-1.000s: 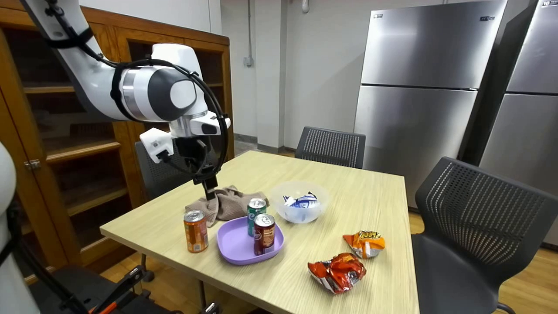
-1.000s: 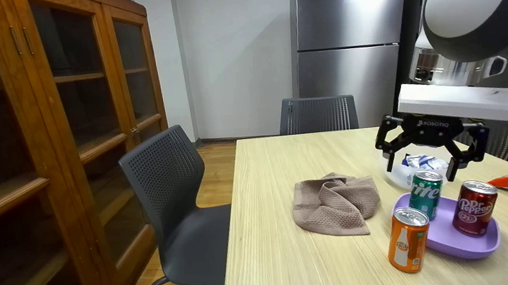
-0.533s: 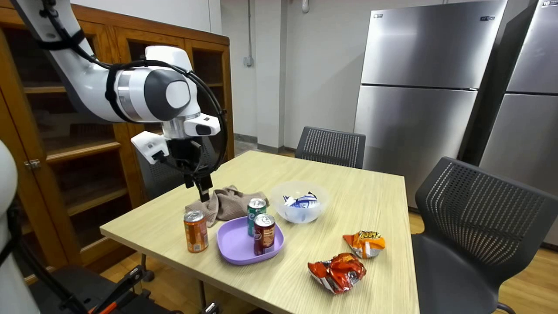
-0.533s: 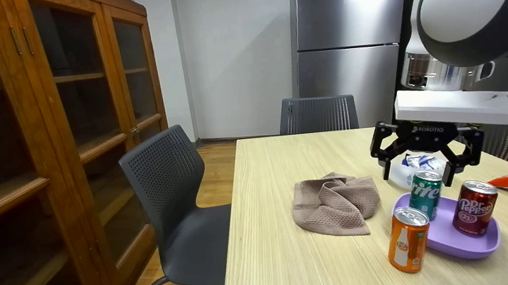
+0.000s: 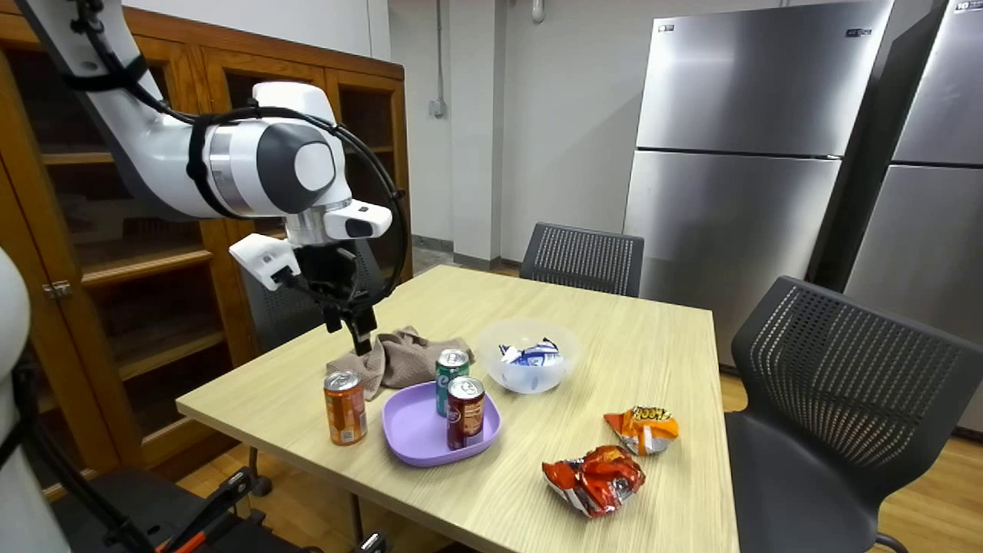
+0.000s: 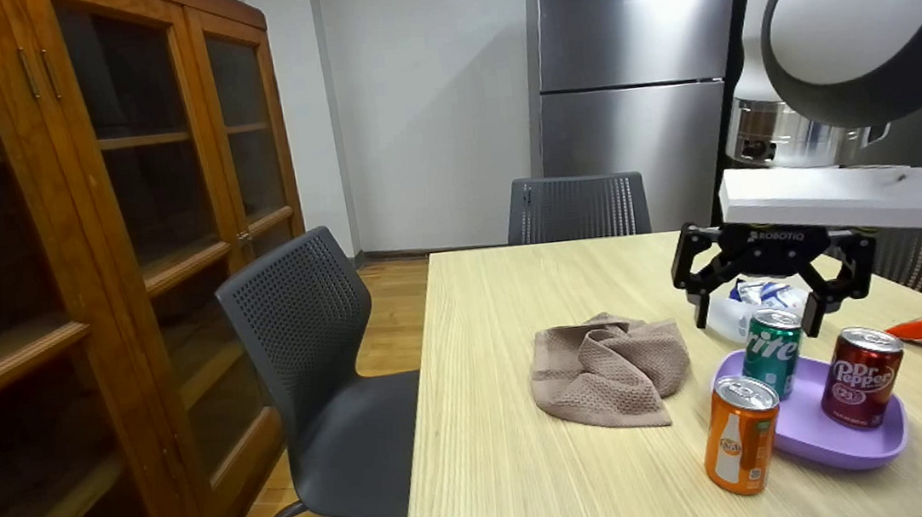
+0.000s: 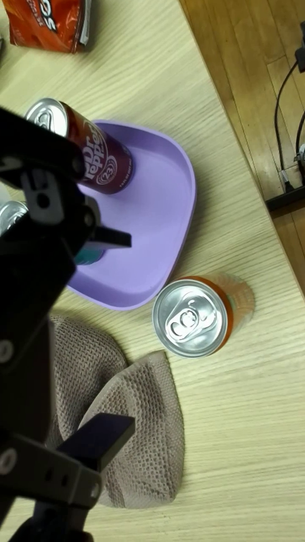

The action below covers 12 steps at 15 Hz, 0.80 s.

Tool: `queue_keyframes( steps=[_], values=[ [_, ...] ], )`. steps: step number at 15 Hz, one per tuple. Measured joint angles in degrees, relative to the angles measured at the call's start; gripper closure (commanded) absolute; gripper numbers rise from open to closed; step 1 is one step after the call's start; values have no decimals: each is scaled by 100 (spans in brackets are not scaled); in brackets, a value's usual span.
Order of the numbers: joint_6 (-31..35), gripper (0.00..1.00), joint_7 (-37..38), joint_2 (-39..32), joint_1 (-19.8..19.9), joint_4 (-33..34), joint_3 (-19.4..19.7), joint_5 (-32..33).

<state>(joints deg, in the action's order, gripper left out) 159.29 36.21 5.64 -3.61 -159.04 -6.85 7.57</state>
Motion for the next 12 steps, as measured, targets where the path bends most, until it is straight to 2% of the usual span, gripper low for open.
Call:
queue_keyframes(
  steps=[12],
  values=[
    [173, 0, -1052, -831, -19, 12, 22, 6]
  ],
)
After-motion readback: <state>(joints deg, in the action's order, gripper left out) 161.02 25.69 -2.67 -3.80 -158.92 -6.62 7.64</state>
